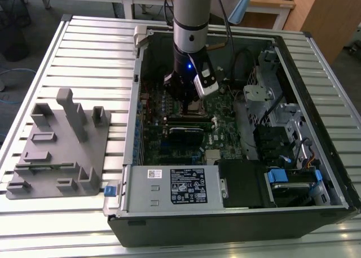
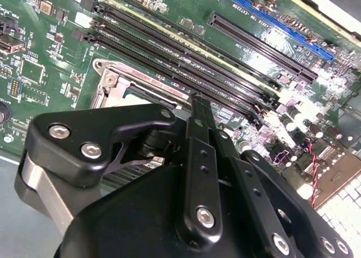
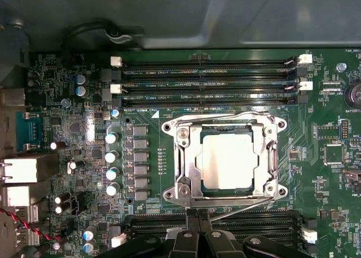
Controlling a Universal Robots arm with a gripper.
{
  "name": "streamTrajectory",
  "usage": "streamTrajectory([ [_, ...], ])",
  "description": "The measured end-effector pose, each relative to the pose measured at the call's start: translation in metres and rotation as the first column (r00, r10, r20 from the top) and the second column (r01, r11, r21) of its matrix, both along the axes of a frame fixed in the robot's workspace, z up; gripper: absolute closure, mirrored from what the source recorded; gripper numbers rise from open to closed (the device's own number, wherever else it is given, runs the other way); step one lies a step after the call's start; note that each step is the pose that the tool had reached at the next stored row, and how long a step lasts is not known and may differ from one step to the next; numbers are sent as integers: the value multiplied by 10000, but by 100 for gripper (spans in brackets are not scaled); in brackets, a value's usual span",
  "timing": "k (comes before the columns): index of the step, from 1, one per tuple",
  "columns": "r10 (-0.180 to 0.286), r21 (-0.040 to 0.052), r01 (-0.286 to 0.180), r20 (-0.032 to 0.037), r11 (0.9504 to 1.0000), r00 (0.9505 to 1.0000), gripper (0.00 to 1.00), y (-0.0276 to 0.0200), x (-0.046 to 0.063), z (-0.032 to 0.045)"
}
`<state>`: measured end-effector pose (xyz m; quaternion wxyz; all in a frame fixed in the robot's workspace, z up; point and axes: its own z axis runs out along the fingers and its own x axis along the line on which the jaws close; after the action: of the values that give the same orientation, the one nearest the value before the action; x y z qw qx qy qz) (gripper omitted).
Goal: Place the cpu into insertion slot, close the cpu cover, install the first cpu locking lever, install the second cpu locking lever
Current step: 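Install the second cpu locking lever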
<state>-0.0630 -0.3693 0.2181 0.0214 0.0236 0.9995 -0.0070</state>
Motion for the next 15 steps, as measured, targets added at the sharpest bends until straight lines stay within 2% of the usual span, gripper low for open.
streamTrajectory([
  [7, -1, -5, 1, 20, 10000, 10000, 89, 1, -8, -13],
  [15, -1, -9, 1, 49, 10000, 10000, 89, 2, -58, -119],
])
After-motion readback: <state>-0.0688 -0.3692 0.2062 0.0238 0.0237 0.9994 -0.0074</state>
